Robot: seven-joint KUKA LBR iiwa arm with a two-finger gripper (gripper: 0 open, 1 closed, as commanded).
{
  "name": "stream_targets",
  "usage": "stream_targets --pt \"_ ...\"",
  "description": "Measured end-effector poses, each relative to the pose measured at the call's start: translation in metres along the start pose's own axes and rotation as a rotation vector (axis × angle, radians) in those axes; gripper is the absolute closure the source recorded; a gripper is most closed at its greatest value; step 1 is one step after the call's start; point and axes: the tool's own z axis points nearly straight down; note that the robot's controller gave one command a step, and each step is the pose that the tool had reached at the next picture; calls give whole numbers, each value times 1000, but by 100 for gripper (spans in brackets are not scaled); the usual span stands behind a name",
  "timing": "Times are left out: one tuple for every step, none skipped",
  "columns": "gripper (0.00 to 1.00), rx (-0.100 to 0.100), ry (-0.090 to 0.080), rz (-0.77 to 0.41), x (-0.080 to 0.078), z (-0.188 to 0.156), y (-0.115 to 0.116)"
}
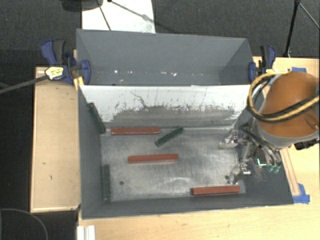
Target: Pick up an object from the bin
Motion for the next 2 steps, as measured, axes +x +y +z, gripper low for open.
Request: stream_targets --pt "0 1 -8 -3 -2 -3 0" --pt "0 1 -10 -122 2 51 34"
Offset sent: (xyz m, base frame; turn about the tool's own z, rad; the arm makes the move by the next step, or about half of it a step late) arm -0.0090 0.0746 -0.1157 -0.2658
